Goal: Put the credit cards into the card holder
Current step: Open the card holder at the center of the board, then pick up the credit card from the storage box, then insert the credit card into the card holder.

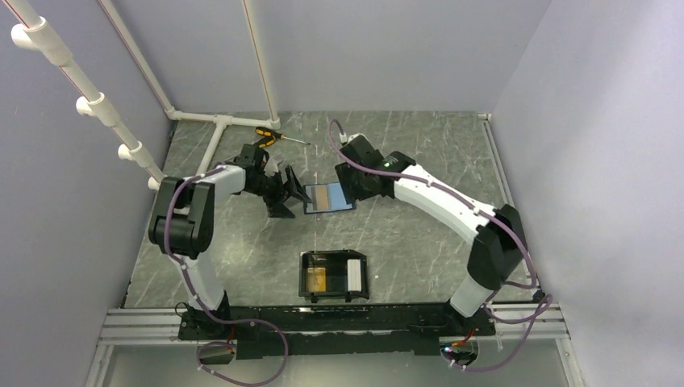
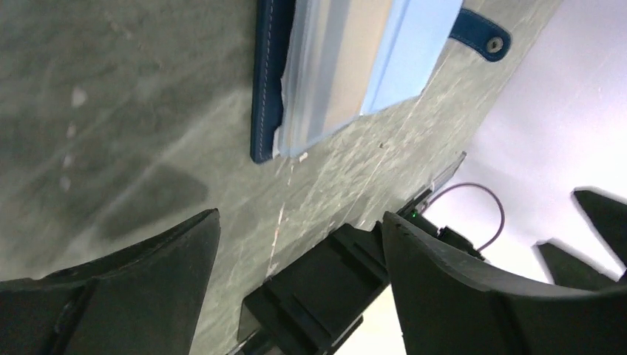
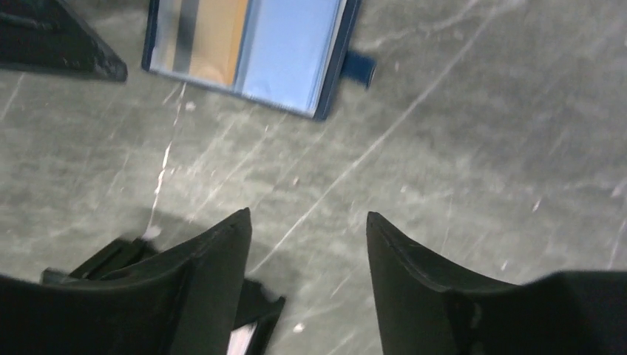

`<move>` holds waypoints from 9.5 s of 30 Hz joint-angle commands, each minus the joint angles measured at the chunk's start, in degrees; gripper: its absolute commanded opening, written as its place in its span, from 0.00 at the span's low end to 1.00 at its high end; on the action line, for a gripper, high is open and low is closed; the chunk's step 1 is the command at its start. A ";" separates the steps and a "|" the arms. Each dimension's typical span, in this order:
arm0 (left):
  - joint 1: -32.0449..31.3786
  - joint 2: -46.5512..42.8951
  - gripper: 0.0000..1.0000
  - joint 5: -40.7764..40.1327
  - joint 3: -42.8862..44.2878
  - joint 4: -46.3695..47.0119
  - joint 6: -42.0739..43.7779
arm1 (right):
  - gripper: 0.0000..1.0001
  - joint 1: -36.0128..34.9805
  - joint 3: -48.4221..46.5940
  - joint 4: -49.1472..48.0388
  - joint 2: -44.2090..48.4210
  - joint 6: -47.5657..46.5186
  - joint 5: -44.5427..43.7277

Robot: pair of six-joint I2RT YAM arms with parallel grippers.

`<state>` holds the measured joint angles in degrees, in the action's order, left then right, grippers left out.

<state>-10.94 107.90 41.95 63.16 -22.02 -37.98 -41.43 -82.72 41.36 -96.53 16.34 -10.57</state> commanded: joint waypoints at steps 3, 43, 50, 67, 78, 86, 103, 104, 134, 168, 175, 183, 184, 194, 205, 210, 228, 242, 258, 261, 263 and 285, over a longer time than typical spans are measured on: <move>0.48 -12.43 0.94 -8.46 6.19 -11.77 12.43 | 0.69 -12.02 1.48 22.38 8.72 26.19 -11.05; 0.30 -21.12 0.97 -13.66 2.58 -11.73 18.29 | 0.71 -33.63 3.09 30.58 -8.78 49.18 -19.04; 0.30 -21.10 0.97 -13.54 2.50 -11.64 18.38 | 0.63 -33.63 3.11 31.04 -8.79 48.90 -19.05; 0.30 -20.36 0.97 -13.11 2.59 -11.73 18.46 | 0.38 -33.63 0.08 34.21 -9.64 48.32 -20.28; 0.30 -20.18 0.97 -12.92 2.63 -11.82 18.63 | 0.13 -33.63 1.21 32.84 -9.05 48.01 -19.16; 0.30 -20.10 0.97 -12.96 2.63 -11.80 18.63 | 0.19 -33.72 -0.73 31.49 -8.65 46.47 -19.81; 0.30 -20.42 0.97 -12.66 2.41 -11.64 18.55 | 0.63 -33.54 1.78 29.46 -12.67 47.02 -19.13; 0.30 -20.44 0.97 -12.61 2.41 -11.64 18.55 | 0.64 -33.54 1.84 29.45 -12.83 47.03 -19.07; 0.30 -20.27 0.97 -12.33 2.48 -11.64 18.62 | 0.47 -33.74 -0.78 38.38 -11.31 51.16 -22.13; 0.30 -19.17 0.97 -12.91 2.58 -11.99 18.85 | 0.00 -33.99 0.27 31.80 -4.65 48.66 -18.51; 0.30 -18.98 0.98 -13.33 2.41 -12.12 18.77 | 0.00 -32.47 5.75 26.25 2.85 45.75 -17.88; 0.44 -24.83 0.99 -8.33 6.57 -15.61 17.14 | 0.00 -25.75 9.93 5.25 21.70 27.28 -6.46; 0.47 -25.71 0.99 -6.10 6.92 -15.44 16.88 | 0.00 -22.37 10.98 2.31 24.17 25.56 -3.84; -0.21 -31.63 0.99 23.23 -8.13 30.36 -13.93 | 0.00 3.56 18.03 -25.20 30.74 20.30 28.28; -5.63 -30.05 0.96 21.17 -15.04 62.38 -33.85 | 0.00 8.61 23.92 -49.13 27.95 32.89 39.72; -6.29 -28.85 0.70 20.81 -15.54 68.56 -37.24 | 0.00 9.02 24.96 -53.18 26.61 35.63 40.71; -2.59 -24.90 0.00 18.53 -4.54 23.51 -9.32 | 0.52 11.39 21.93 -41.46 20.74 29.24 34.60; 1.10 3.00 0.00 8.89 17.98 -15.54 18.66 | 0.16 14.73 3.52 -24.02 -7.42 10.96 39.16; 1.05 13.20 0.00 16.85 20.54 -12.19 17.85 | 0.00 18.43 -0.37 -23.15 -22.26 7.52 40.02; 0.89 14.30 0.00 18.01 20.86 -11.51 17.43 | 0.00 18.83 -0.51 -23.23 -23.26 7.40 39.87; 0.54 14.82 0.00 18.42 20.99 -11.04 17.39 | 0.00 19.03 -0.50 -23.34 -23.85 7.33 39.84; -0.57 21.70 0.00 21.48 24.19 -9.66 17.19 | 0.00 19.55 -1.12 -23.30 -26.00 6.34 40.24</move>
<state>-11.29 128.35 61.06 84.93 -32.36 -21.87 -22.15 -81.71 18.98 -121.19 23.99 29.43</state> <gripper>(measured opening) 0.007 0.007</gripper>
